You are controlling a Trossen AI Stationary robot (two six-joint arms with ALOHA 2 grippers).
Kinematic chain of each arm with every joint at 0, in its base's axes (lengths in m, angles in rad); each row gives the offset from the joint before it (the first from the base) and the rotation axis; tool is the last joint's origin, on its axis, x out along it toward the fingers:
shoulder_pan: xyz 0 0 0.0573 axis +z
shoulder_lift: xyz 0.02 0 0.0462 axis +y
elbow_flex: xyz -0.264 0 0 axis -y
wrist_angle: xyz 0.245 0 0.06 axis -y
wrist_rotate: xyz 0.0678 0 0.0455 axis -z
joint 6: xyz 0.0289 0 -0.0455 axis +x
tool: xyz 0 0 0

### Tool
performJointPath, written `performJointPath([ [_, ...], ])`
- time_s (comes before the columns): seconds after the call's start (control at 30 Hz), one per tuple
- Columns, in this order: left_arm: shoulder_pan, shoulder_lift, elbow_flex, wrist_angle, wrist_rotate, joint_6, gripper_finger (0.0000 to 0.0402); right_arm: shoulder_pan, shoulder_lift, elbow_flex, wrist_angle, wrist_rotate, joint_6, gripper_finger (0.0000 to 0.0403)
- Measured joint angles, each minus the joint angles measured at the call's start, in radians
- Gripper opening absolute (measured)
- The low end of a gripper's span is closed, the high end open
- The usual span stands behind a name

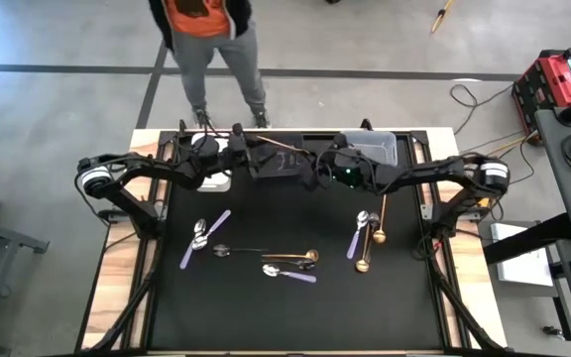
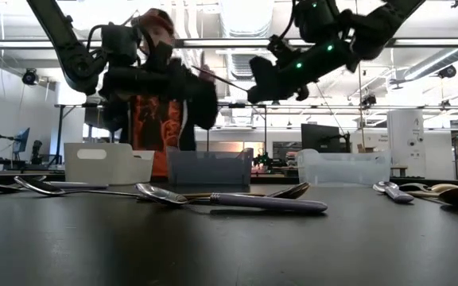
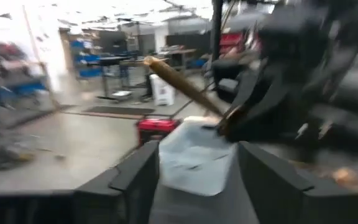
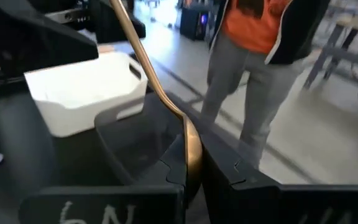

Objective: Sort silverware by color (type)
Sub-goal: Put the gold spoon into the black bin

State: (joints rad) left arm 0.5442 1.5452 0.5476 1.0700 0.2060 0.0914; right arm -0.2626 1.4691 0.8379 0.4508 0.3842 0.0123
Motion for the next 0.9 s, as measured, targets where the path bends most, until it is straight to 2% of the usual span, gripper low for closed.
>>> performJointPath([
  [0.13, 0.001, -0.001, 0.0, -0.045, -0.135, 0.182, 0.0251, 0.0, -0.072, 0.0, -0.154, 0.0, 0.075, 0.0014],
  [0.3, -0.016, -0.004, 0.0, -0.097, -0.259, 0.391, 0.0266, -0.015, -0.15, 0.0, -0.337, -0.054, 0.223, 0.0013],
  [0.5, -0.106, -0.006, 0.0, -0.07, -0.268, 0.539, 0.0262, -0.058, -0.178, 0.0, -0.473, -0.26, 0.413, 0.0013],
  [0.7, -0.22, -0.007, 0.027, -0.061, -0.279, 0.653, 0.0261, -0.085, -0.14, 0.0, -0.479, -0.418, 0.496, 0.0013],
  [0.8, -0.239, -0.007, 0.058, -0.122, -0.285, 0.656, 0.0261, -0.09, -0.13, 0.0, -0.479, -0.458, 0.505, 0.0013],
  [0.9, -0.24, 0.003, 0.107, -0.259, -0.27, 0.655, 0.0261, -0.09, -0.13, 0.0, -0.48, -0.475, 0.508, 0.0013],
])
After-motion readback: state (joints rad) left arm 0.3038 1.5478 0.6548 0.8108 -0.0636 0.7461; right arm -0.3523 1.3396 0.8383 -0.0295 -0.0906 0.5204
